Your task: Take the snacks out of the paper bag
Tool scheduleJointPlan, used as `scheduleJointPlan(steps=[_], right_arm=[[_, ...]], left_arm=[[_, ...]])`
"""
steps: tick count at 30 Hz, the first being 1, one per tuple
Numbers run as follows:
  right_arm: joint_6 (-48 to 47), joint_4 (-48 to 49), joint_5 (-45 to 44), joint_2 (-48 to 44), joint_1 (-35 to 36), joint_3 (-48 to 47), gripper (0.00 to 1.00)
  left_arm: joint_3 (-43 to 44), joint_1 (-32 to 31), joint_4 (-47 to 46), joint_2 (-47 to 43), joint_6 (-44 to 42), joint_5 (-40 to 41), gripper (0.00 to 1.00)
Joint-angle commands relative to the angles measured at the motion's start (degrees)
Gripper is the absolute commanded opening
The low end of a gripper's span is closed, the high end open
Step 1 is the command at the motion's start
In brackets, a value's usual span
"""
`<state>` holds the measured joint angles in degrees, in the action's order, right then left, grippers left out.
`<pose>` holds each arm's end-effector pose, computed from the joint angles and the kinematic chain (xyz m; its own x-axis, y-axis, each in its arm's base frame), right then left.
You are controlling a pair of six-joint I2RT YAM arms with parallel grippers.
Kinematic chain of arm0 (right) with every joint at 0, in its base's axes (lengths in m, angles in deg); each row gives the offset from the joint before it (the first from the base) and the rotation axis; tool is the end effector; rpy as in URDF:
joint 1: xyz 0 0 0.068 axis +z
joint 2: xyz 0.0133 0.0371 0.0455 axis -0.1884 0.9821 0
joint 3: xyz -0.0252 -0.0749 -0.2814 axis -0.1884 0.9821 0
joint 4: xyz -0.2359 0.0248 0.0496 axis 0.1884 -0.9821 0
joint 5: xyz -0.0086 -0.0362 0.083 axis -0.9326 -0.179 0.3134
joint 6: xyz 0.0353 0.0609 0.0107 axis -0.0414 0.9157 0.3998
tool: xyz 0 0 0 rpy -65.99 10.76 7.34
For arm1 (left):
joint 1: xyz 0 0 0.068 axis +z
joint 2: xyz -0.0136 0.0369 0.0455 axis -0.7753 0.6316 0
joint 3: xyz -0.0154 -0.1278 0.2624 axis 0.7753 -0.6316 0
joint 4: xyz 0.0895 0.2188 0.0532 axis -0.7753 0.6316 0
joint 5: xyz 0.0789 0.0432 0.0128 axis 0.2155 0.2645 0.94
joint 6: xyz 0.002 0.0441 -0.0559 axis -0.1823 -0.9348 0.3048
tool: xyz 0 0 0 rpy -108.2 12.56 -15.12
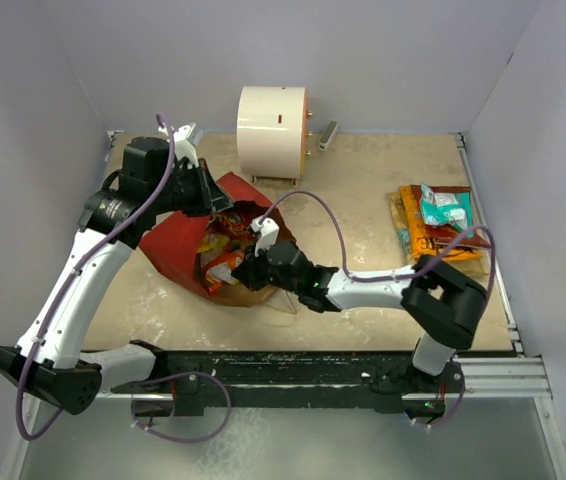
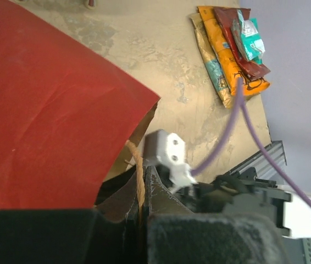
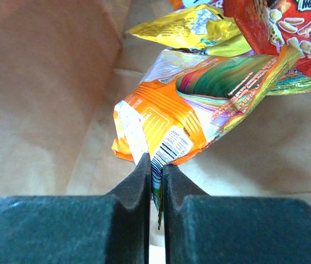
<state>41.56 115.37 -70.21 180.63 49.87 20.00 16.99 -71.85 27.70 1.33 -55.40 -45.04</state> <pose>0.1931 0.3339 0.2371 -0.5496 0.1385 -0.8238 -0.6279 0.5820 0.5167 0.2087 -0.1000 0.4220 -0.7261 -0.2396 -0.6446 0.2551 0.7766 -0.5760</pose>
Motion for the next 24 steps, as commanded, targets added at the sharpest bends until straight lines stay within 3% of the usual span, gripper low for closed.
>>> scheduleJointPlan(steps=[1,6,14,20,24], right_arm=[[-7.8,-6.9,3.0,-8.9,-0.1,0.3,0.0],[-13.4,-17.4,2.6,-20.2,-0.1,1.3,0.0],[-18.3,-37.7,-15.0,-34.1,-0.2,-2.1,0.0],[-23.7,-38.6,-23.1,-42.8,-2.4,-0.9,0.0],[-19.9,-39.5,-21.1,-46.0,-11.0,-0.5,0.0]], left_arm=[[-1.1,0.0,-2.6,-1.5,2.4,2.7,0.0],[-1.7,0.0,-3.5,-2.1,2.9,4.0,0.0],[-1.5,0.0,-2.5,-2.1,2.7,5.1,0.0],[-1.8,0.0,-1.9,-2.9,2.4,5.7,0.0],[-1.9,0.0,-2.1,-2.9,2.1,5.7,0.0]])
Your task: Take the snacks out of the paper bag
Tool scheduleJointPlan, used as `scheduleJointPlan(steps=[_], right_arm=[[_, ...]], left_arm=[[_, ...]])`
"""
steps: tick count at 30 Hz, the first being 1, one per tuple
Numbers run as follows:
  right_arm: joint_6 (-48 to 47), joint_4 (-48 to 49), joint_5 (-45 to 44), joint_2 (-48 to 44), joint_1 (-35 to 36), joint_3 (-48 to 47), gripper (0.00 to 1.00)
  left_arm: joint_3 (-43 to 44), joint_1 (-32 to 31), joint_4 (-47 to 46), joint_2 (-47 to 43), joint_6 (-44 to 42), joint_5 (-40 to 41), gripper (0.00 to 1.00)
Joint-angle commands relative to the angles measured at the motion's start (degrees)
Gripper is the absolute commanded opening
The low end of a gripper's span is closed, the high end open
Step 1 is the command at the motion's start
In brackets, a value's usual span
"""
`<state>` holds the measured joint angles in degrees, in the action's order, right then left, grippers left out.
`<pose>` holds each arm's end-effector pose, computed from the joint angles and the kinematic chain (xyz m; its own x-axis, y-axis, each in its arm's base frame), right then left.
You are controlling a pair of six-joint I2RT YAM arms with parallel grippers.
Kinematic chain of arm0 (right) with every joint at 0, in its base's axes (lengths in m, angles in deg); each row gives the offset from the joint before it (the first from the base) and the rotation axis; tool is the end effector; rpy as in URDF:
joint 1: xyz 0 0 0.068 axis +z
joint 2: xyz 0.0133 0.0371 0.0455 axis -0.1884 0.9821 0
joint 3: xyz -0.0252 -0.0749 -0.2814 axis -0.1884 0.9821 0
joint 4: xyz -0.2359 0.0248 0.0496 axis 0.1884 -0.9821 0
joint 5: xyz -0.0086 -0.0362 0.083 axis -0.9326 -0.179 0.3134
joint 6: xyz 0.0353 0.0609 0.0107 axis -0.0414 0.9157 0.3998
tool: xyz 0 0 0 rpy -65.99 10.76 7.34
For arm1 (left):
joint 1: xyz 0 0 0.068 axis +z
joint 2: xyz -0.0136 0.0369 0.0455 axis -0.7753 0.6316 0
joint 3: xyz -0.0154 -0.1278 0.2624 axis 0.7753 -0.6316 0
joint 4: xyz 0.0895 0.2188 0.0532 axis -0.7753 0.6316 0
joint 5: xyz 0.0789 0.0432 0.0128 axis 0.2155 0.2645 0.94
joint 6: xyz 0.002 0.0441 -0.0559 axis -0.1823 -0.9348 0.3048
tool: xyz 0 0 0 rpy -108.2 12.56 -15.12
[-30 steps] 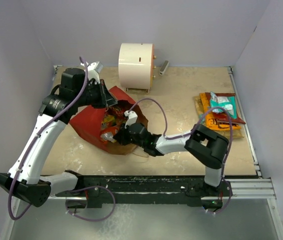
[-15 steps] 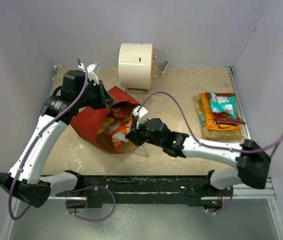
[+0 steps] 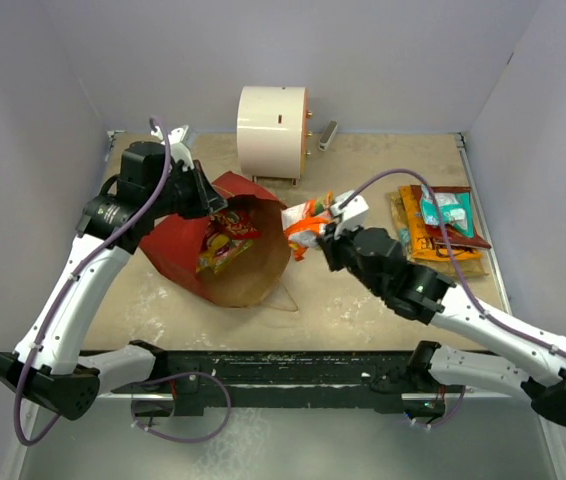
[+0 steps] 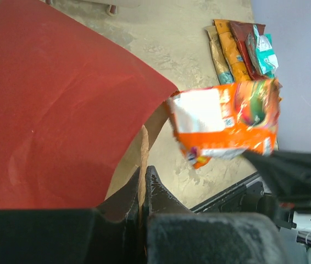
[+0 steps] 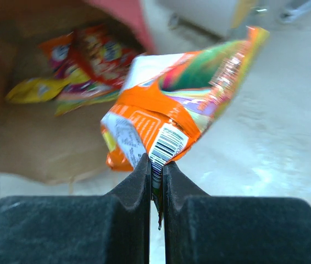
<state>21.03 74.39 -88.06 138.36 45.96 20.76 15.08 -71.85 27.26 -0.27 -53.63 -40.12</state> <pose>0.1376 0.1688 0.3554 -0.2447 -0.0016 -0.9696 -0.5215 0.8433 0.1302 0.2054 -0.0935 0.4174 -0.7017 -0.2892 -0.6512 0.1857 0.8081 -0.5590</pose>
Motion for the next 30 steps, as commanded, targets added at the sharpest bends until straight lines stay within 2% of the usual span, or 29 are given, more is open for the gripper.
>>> scheduleJointPlan(steps=[1,4,9,12,15,17,22,26,30], right_arm=[[2.1,1.5,-2.7,-4.0,-9.8,-0.8,0.0],[7.1,1.7,-3.4,-3.4,-16.7,0.3,0.0],[17.3,1.5,-7.3,3.3,-24.6,-0.7,0.0],[21.8,3.8,-4.7,8.4,-28.9,-1.7,0.0],[25.1,6.2,-1.1,15.0,-32.5,-3.1,0.0],[26.7,7.5,-0.6,18.9,-34.0,-4.5,0.0],[26.9,12.1,2.0,26.6,-37.5,-6.5,0.0],[26.3,15.1,3.4,28.6,-39.0,-6.5,0.0],[28.8,13.5,3.5,28.5,-40.4,-4.3,0.0]], left_arm=[[-0.1,0.0,-1.8,-1.4,0.2,0.7,0.0],[-0.1,0.0,-2.0,-1.0,-0.2,-0.2,0.0],[0.2,0.0,-2.6,-0.3,-0.9,-2.5,0.01],[0.7,0.0,-2.5,0.2,-1.2,-3.3,0.05],[1.0,0.0,-2.3,0.5,-1.4,-4.5,0.04],[0.9,-0.1,-2.1,0.7,-1.4,-5.0,0.0],[0.9,0.0,-1.4,0.7,-1.5,-5.9,0.0],[1.4,0.0,-0.7,0.6,-2.2,-5.5,0.0],[1.6,0.0,-0.5,1.0,-2.3,-5.4,0.0]])
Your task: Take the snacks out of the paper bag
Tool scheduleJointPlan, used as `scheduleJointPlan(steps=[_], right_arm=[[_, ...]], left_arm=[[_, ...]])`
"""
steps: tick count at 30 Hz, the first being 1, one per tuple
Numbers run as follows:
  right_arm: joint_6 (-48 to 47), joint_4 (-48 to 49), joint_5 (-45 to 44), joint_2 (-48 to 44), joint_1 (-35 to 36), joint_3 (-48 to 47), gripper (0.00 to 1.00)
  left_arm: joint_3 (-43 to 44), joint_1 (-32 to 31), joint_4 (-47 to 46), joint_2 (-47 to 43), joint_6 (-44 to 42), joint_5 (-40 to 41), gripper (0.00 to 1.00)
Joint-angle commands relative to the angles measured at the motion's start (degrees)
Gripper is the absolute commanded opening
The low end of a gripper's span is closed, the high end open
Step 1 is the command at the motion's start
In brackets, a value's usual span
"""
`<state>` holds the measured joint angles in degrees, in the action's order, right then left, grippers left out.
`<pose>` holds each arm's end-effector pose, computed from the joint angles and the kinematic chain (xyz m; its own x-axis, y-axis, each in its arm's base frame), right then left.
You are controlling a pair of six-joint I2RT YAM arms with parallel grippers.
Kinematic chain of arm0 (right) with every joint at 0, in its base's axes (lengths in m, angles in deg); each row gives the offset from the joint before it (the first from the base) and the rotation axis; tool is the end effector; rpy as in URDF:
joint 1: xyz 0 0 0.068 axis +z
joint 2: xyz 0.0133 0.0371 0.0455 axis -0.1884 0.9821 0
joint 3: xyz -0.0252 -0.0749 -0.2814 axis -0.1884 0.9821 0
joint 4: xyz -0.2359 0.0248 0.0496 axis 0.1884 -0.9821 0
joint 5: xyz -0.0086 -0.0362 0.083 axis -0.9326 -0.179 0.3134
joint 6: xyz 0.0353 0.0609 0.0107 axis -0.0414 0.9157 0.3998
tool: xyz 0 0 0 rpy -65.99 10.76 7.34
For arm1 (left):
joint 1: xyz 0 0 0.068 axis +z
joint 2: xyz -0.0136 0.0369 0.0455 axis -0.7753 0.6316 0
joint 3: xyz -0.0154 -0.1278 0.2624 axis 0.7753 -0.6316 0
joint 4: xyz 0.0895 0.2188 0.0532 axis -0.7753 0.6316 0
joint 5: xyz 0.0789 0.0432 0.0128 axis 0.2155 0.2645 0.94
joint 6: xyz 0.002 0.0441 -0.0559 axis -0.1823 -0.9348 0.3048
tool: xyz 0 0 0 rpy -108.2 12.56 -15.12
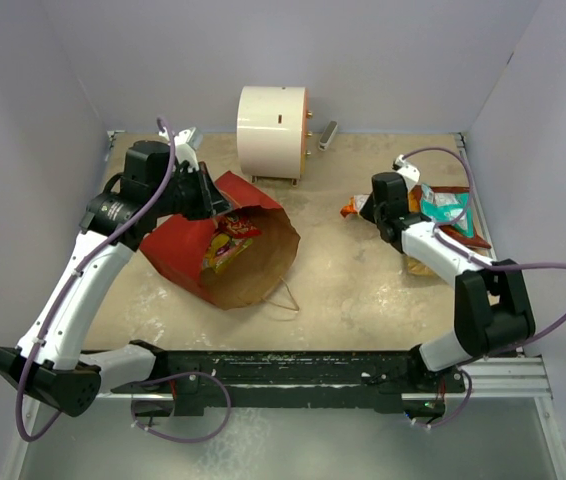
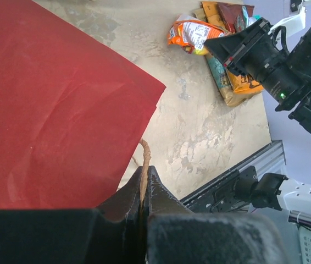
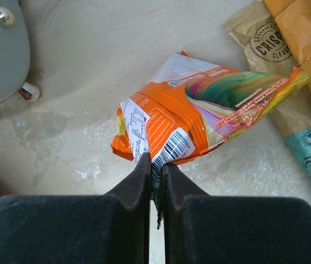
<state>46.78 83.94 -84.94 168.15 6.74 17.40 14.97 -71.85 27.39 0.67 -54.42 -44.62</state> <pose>0.3238 0.0819 0.2613 -0.3739 0.4963 -0.7835 0.2927 0.8647 0.4081 0.2073 -0.0990 0.4138 -0.7386 -0.2509 -0.6257 0.2287 0.7799 -0.5827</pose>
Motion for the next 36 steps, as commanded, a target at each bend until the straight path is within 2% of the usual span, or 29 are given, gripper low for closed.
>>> scheduleJointPlan(steps=[1,3,8,11,15,17,21,24,31,36], right_arm=[[4.0,2.8,0.5,-1.6,-1.6,0.0,0.0],[6.3,0.4,1.0,-2.7,-1.9,2.8,0.0],[7.5,-3.3,6.4,-9.7,-2.0,10.5,0.31],[7.3,-7.2,7.8,-16.2,-2.0,14.5,0.42],[4.2,-11.8,9.1,-24.5,-2.0,16.1,0.48],[1.4,-11.9,12.6,-27.5,-2.1,16.3,0.49],[-8.5,-3.7,23.5,-28.5,-1.8,16.3,0.55],[-10.6,1.6,29.6,-28.0,0.7,15.9,0.57],[-20.7,14.5,30.5,-25.0,18.1,13.8,0.6],[-32.2,30.0,30.3,-21.4,29.9,16.1,0.61]], left_arm=[[1.6,0.0,-0.7,0.2,-1.4,-0.9,0.0],[1.3,0.1,-0.9,0.1,-1.0,-1.0,0.0],[0.3,0.1,-1.5,-0.7,0.0,-0.8,0.0],[-0.5,0.0,-1.9,-1.4,0.3,0.1,0.0],[-0.9,0.0,-1.9,-1.9,0.4,1.5,0.0],[-0.8,0.0,-1.9,-2.0,0.4,2.0,0.0],[-0.2,0.0,-2.0,-2.0,0.7,2.7,0.0],[0.6,0.0,-1.6,-2.2,0.9,3.0,0.0],[0.8,0.0,-0.6,-3.2,2.1,3.5,0.0],[1.1,0.0,-0.1,-3.7,2.6,3.7,0.0]])
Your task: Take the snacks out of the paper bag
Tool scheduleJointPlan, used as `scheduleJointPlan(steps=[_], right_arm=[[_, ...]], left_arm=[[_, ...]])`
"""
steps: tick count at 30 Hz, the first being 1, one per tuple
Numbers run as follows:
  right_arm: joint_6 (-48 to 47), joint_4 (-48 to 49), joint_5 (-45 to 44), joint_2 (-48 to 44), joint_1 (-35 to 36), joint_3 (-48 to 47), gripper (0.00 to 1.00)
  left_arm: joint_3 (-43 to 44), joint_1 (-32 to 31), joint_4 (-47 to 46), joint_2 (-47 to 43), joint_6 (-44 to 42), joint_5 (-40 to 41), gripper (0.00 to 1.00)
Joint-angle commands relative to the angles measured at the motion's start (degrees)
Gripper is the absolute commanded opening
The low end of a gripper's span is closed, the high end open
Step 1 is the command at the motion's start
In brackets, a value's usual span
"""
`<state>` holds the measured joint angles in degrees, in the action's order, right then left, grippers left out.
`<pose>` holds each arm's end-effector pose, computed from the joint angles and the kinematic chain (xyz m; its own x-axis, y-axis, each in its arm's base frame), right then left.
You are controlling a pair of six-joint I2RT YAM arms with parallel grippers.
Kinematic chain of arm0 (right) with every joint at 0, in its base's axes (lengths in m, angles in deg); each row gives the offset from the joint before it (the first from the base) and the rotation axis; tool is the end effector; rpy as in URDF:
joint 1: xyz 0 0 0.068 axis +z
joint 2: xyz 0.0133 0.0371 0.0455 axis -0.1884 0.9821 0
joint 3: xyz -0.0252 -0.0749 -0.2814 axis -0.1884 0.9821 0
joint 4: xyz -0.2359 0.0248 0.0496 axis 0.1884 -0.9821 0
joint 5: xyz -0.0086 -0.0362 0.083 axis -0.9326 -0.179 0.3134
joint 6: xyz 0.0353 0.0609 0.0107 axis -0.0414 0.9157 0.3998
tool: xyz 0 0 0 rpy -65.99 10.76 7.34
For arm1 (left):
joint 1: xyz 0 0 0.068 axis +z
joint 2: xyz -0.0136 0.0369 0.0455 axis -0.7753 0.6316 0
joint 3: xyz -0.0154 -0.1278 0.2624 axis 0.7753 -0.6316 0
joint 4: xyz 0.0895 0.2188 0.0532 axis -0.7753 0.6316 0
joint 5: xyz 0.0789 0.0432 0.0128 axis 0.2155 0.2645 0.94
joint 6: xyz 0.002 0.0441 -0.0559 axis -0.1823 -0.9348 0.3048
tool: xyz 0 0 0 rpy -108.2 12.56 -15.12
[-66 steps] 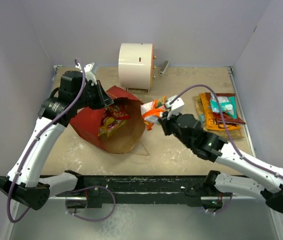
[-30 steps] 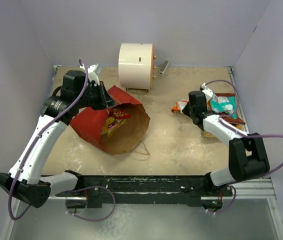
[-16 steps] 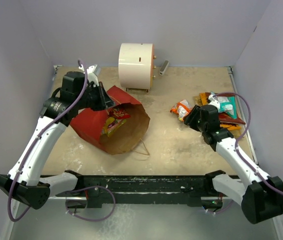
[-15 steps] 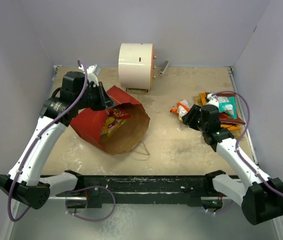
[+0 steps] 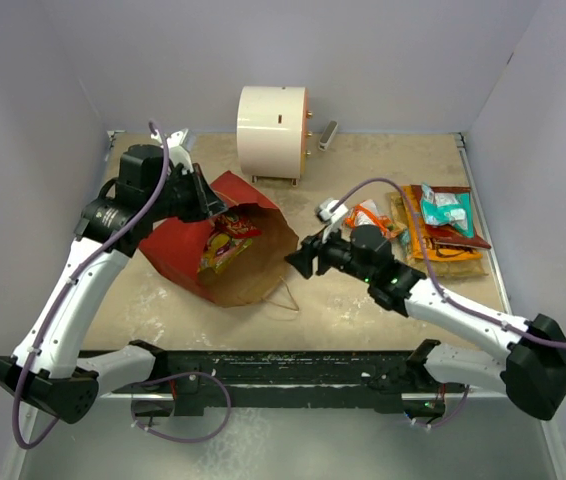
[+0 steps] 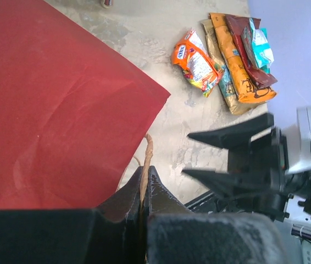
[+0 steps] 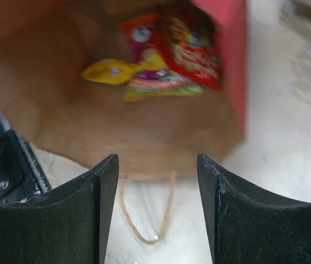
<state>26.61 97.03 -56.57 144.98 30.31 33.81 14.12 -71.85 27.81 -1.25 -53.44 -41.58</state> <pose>0.1812 0.1701 0.2985 -0.3642 0.0956 -0.9264 -0.6809 0.6513 0.3349 0.1997 -0.0929 0.4148 -0.7172 -0.2825 -0.6371 0.1930 0.7978 -0.5711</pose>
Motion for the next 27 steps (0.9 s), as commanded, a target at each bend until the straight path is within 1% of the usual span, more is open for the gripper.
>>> scheduleJointPlan(steps=[1,4,6,10,14,20,25,27], right_arm=[[-14.4,19.7,2.2,3.0,8.2,-0.1,0.62],[-22.1,23.6,1.4,8.2,12.2,-1.7,0.64],[-26.2,25.1,0.9,12.4,13.7,-3.8,0.65],[-31.9,31.6,-2.4,20.4,15.3,-6.9,0.68],[-35.5,37.4,-5.9,28.3,15.9,-10.9,0.7],[-41.6,41.9,-9.1,38.5,15.9,-16.4,0.72],[-46.1,44.9,-15.9,45.3,15.9,-20.4,0.74],[-47.5,46.4,-18.3,48.2,15.9,-23.5,0.75]], left_arm=[[2.0,0.0,-0.5,-1.7,1.7,0.6,0.0],[2.1,0.0,-0.5,-1.5,2.0,-0.3,0.0],[2.2,0.0,-0.4,-1.2,2.1,-0.8,0.0],[3.1,0.0,-0.3,-0.8,2.2,-1.6,0.0],[3.4,-0.1,-0.1,-0.4,2.2,-2.8,0.0],[3.9,0.0,1.3,0.4,1.4,-3.9,0.0],[4.9,0.1,3.0,1.1,0.7,-4.1,0.0],[4.8,0.0,3.3,1.0,0.7,-4.4,0.0]])
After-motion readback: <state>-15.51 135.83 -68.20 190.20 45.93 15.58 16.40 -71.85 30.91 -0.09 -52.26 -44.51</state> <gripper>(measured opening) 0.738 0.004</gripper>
